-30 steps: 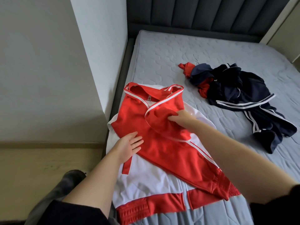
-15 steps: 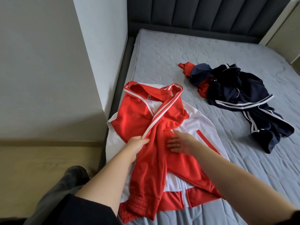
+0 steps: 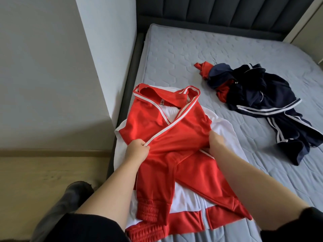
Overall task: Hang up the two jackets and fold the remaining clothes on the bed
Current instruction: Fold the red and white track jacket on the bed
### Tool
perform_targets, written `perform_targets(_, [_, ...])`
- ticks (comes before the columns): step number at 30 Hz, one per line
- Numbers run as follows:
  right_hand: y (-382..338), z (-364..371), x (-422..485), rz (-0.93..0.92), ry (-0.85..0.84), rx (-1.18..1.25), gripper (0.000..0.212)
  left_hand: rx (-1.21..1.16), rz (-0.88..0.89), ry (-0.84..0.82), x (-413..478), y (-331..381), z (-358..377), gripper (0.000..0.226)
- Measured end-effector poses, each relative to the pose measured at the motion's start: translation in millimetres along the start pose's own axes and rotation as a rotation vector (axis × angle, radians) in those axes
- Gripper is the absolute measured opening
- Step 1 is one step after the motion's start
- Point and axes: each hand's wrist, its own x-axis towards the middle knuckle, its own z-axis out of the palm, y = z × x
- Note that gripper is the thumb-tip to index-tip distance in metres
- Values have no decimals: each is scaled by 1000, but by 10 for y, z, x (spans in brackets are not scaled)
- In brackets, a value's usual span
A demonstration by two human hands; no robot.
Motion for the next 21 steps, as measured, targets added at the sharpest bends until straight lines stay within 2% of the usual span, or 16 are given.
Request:
perform_targets(1, [-33,-17,6,-111,-22,-107,21,54,47,21,-8,37,5,7])
perform_targets(2, [-63,-43,34,-253,-21,-228,28,74,87,43,-6,70,24,16])
perform_targets(4, [-107,-58,25,-448,-23,-340,29,87,160,57,22,151,64,33])
perform_targets(6, [-125,-42,147,-364,-29,-228,19,80,215,35,71,217,115,37])
perform_targets(9, [-221,82,489,-107,-81,28,22,5,221,15,173,294,143,35])
perform_targets(13, [-438,175,595,-8,-146,12,14,1,239,-20,357,371,203,27])
perform_targets(15, [-535,168,653,-3,-173,5,23,8,243,-25,431,405,247,19])
perform_targets(17, [-668,135,716,-71,-192,9,21,-30,222,-28,486,444,294,19])
perform_targets(18, [-748,110,784,-130,-171,28,19,-80,213,-42,511,462,323,19])
perform_targets(21, [-899,32,919,-267,-28,79,39,-197,175,-118,559,493,416,17])
